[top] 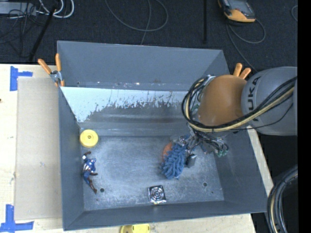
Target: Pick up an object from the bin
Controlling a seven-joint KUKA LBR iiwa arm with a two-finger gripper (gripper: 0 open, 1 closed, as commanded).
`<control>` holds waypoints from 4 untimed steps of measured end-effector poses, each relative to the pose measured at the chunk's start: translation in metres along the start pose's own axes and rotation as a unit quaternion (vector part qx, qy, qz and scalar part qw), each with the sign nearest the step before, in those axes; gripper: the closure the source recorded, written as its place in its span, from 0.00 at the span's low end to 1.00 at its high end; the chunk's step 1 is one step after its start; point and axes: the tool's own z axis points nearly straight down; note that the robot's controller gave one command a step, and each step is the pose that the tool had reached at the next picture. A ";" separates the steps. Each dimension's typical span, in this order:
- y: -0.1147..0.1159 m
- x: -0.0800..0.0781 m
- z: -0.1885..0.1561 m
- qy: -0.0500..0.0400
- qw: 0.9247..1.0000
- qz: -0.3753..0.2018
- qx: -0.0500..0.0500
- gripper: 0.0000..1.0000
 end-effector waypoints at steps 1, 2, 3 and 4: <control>0.000 0.000 0.000 0.000 1.000 0.000 0.000 1.00; 0.007 -0.028 -0.098 0.007 0.999 -0.051 -0.003 1.00; 0.007 -0.028 -0.098 0.007 0.999 -0.050 -0.003 1.00; 0.016 -0.027 -0.214 0.007 0.999 -0.048 -0.003 1.00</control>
Offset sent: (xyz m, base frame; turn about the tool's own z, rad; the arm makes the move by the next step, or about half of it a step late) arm 0.0210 0.0170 0.0990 -0.1055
